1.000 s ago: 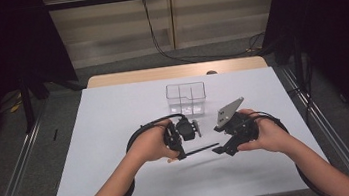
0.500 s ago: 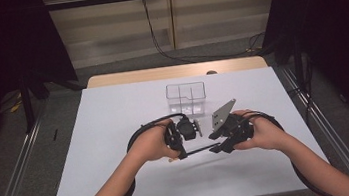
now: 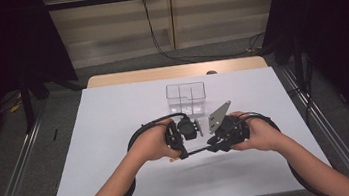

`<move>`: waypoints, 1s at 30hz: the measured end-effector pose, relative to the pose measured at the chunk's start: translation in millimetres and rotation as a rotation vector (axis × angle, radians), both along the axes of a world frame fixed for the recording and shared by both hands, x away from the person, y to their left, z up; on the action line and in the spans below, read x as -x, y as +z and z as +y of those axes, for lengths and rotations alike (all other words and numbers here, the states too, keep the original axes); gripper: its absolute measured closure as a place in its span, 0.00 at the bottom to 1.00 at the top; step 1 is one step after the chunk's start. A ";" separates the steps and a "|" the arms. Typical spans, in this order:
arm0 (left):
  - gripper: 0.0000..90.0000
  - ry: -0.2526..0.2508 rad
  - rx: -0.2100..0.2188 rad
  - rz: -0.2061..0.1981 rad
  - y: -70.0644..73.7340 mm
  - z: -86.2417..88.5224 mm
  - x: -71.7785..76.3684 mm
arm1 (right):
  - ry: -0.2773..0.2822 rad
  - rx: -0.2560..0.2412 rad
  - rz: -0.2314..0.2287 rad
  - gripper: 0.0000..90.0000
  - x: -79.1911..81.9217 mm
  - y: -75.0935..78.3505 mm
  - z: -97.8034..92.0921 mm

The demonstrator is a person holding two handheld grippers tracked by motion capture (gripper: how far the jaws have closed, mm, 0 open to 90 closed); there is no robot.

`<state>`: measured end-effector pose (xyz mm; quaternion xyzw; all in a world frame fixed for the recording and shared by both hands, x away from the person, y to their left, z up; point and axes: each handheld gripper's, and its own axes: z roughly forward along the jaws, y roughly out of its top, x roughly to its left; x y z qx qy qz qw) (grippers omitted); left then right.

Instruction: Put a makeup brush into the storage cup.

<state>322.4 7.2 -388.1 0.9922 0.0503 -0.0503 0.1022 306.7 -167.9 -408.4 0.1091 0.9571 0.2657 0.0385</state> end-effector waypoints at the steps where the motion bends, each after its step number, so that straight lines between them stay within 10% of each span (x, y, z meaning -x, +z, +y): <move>1: 0.93 0.002 0.003 0.003 0.2 0.0 -0.2 | 0.005 0.003 -0.001 0.83 0.0 -0.6 0.6; 30: 0.93 -0.012 0.072 0.057 8.3 -3.5 -5.2 | 0.043 0.048 0.049 0.92 3.7 -20.6 -3.8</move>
